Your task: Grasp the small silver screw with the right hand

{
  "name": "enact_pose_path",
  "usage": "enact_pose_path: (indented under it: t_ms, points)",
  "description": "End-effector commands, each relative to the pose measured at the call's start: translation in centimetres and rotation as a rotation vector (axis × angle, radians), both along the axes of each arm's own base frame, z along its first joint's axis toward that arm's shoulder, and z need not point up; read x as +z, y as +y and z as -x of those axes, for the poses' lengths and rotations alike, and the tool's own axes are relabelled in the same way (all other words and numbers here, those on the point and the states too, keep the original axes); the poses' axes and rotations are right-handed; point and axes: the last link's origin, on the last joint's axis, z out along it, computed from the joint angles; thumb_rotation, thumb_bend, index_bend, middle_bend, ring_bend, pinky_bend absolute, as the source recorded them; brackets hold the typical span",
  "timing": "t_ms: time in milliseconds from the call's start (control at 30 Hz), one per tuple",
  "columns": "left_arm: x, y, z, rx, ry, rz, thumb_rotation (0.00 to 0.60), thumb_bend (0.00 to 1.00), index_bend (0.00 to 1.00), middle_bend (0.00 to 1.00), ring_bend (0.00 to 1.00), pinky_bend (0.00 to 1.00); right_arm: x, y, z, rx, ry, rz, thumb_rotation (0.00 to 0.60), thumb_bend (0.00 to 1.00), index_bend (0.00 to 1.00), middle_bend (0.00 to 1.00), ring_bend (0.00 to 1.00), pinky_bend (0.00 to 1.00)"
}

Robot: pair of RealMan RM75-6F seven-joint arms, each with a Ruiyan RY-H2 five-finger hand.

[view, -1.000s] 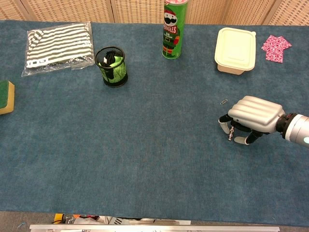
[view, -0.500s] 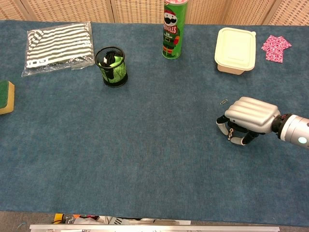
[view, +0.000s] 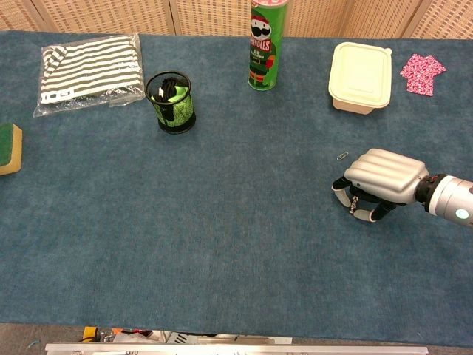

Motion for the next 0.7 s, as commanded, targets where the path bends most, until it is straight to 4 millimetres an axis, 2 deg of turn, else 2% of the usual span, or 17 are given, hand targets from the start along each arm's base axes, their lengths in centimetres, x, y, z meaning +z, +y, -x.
enact_pose_path:
  t_ms: [33,433,700]
  points:
    - [-0.03,0.03,-0.02,-0.001,0.0,0.0,0.6,0.25,0.0,0.0,0.02,0.0,-0.05,-0.04,0.02,-0.001,0.002,0.0,0.6,0.26,0.56,0.89,0.91,1.0]
    - [0.01,0.0,0.01,0.002,0.001,-0.003,0.6,0.25,0.0,0.0,0.02,0.0,-0.24,-0.24,0.14,-0.011,0.004,0.0,0.6,0.33,0.6,0.9,0.92,1.0]
    - [0.05,-0.01,-0.01,0.002,0.001,-0.005,0.6,0.25,0.0,0.0,0.02,0.0,0.22,-0.38,0.2,-0.023,-0.012,0.016,0.6,0.33,0.62,0.91,0.93,1.0]
